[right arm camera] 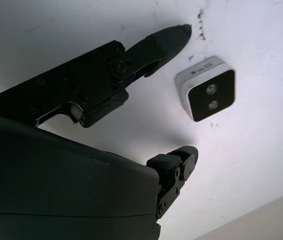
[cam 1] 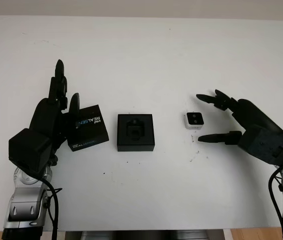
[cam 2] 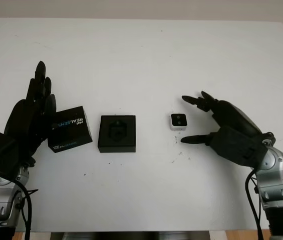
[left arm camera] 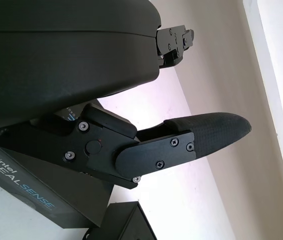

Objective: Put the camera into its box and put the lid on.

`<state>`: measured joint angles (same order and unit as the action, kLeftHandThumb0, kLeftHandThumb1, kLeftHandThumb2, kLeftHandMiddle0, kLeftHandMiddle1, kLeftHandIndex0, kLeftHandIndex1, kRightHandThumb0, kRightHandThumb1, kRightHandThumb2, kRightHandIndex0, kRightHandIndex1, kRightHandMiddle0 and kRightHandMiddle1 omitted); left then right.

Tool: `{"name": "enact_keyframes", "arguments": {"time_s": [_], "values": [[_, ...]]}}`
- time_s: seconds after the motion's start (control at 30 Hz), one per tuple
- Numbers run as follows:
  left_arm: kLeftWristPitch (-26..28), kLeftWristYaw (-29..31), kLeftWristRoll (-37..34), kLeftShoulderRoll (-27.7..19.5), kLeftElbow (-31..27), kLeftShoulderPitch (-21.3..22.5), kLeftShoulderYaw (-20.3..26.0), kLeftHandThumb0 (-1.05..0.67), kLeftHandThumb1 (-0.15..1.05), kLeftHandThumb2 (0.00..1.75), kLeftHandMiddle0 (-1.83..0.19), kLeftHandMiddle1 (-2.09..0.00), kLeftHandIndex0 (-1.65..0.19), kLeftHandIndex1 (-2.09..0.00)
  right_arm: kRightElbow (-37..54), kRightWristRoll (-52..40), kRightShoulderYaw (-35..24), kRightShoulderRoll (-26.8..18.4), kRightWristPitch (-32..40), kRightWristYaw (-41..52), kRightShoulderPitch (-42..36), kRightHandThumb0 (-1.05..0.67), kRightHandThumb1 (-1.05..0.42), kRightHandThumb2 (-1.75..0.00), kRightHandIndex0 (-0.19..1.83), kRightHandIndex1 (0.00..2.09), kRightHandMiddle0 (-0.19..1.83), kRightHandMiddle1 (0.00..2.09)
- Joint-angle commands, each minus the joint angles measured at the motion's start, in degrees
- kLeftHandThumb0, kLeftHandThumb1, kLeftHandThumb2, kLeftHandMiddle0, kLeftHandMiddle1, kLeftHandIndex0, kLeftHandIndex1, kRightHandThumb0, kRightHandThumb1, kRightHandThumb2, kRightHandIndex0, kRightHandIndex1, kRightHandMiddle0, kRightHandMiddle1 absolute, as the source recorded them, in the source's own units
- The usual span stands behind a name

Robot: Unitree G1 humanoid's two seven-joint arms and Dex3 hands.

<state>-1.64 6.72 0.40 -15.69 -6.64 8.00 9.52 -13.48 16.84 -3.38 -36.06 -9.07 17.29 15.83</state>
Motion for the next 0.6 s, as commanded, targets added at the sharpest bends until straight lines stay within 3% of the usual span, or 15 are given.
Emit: {"name": "enact_keyframes", "arguments": {"time_s": [0.0,0.57], "values": [[-0.5,-0.1,-0.06,-0.26,-0.24,0.2,0.21,-0.83,1.05,0.71,0.17,-0.05,0.19,-0.04,-2.5,-0.15,0.27,0.21,-1.73,-1.41,0.65,-0.49,-0.79,-0.06,0.04,0.06,0.47,0.13],[-0.69,-0.07,-0.19,-0.21,0.01,0.19,0.15,-0.83,1.05,0.7,0.17,-0.05,0.19,-0.04,-17.35,-0.61,3.8,2.96,-12.56,-7.06,4.91,-0.53,-0.86,-0.06,0.05,0.06,0.66,0.23]]}}
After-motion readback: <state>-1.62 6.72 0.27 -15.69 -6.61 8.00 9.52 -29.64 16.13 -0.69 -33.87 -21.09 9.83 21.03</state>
